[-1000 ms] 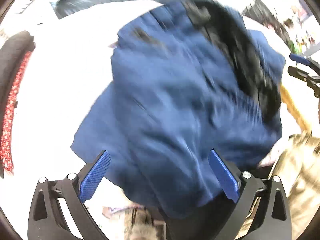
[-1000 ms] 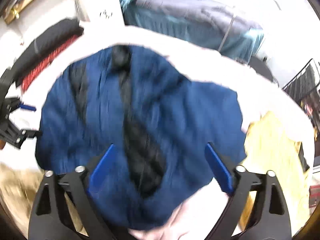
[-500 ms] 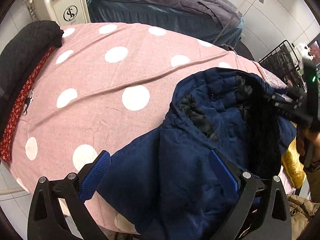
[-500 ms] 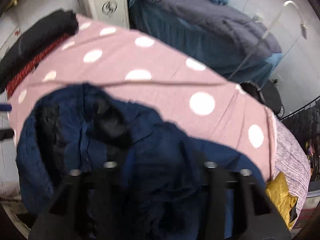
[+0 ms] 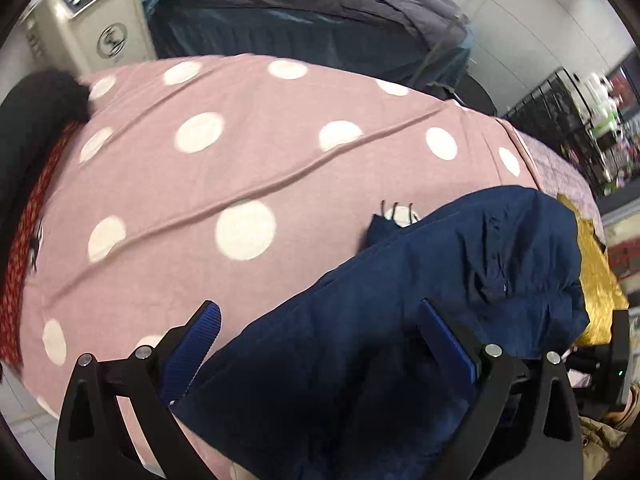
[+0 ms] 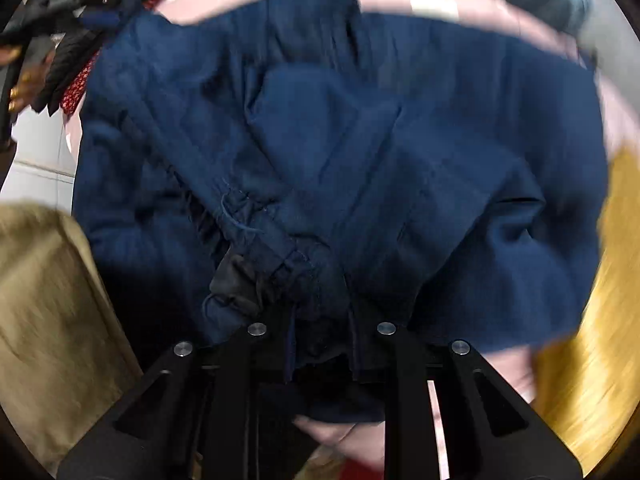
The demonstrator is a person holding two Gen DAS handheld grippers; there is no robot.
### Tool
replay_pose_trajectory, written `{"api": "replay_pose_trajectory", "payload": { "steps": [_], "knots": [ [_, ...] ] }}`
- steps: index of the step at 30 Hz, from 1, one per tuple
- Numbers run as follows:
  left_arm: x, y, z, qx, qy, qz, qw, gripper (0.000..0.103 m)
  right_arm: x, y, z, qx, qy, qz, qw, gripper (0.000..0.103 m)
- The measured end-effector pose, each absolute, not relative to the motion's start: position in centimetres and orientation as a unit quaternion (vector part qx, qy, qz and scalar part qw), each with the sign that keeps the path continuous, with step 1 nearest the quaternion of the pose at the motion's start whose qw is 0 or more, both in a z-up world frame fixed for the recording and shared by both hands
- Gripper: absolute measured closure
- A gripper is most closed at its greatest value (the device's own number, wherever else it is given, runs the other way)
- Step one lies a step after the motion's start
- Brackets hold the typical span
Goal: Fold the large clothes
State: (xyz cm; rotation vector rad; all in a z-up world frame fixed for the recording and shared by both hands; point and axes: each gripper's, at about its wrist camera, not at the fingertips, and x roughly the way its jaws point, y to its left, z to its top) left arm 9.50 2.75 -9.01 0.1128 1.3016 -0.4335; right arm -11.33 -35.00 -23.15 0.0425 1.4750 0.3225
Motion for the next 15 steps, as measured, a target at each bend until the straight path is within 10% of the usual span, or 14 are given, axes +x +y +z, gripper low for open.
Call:
{"api": "replay_pose_trajectory", "payload": {
  "steps": [9,15],
  "knots": [
    [6.4,-5.3,-11.7,0.096,0.621,-0.291,0.722,0.007,-14.4,-33.2,-25.3,-0.041,0.706,0.119,0.697,0.080],
    [2.6,-3.0,-16.5,0.056,0.674,-0.283,0.680,0.007,-15.5,-34.7,-20.9,0.006,0.693,0.091,0.715,0.027]
  ]
}}
